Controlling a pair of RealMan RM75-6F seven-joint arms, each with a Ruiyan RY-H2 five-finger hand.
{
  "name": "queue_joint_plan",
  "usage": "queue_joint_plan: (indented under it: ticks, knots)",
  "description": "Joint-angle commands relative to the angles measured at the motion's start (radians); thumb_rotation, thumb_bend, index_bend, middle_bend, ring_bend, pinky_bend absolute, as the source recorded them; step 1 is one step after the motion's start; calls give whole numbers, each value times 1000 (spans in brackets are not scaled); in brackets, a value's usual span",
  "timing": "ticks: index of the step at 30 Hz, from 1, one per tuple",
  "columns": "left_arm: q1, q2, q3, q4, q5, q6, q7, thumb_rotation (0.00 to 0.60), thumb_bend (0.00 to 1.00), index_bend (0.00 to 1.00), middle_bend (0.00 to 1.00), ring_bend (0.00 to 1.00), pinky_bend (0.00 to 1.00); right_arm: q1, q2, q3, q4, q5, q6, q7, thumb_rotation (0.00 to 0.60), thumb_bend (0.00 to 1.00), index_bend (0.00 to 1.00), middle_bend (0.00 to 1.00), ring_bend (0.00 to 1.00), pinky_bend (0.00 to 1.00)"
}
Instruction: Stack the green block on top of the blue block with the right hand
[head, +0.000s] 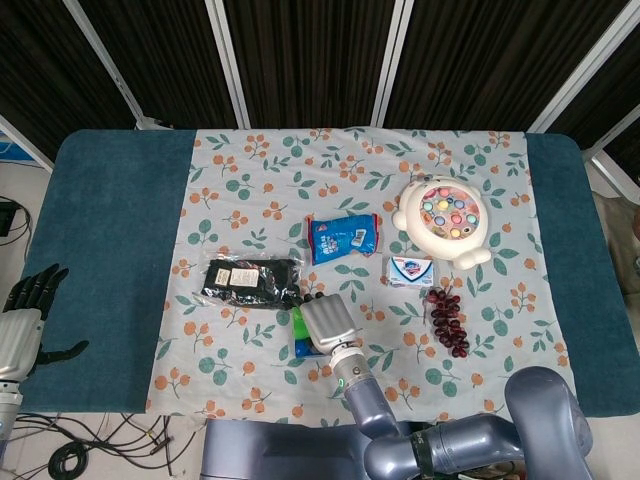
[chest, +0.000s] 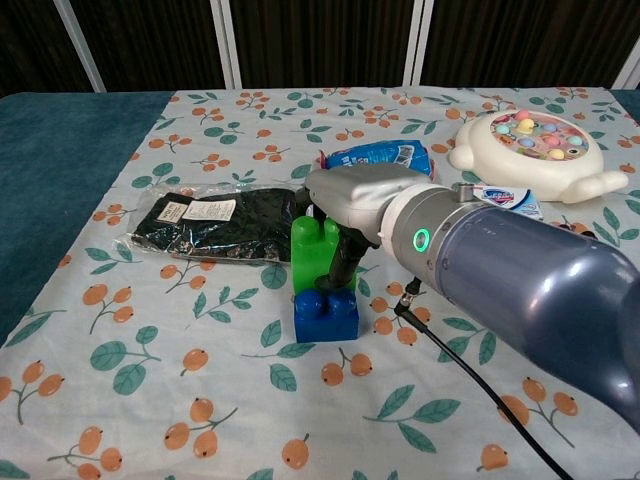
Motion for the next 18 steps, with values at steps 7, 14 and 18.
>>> queue_joint_plan:
  ticks: [7,14,18]
  knots:
    - [1,0,0,0,0,1,-1,600,0,0,0,0,0,-4,-3,-2,1,-4,-1,-6,600,570,576,487,462,528]
    - [1,0,0,0,-1,1,1,600,0,0,0,0,0,-5,6,0,-9,-6,-6,-14,600,511,451,350,357,420]
    - [0,0,0,0,-1,1,3,600,0,0,0,0,0,-8,10,-2,-14,-16,-4,-12,600,347,108,113,135,275]
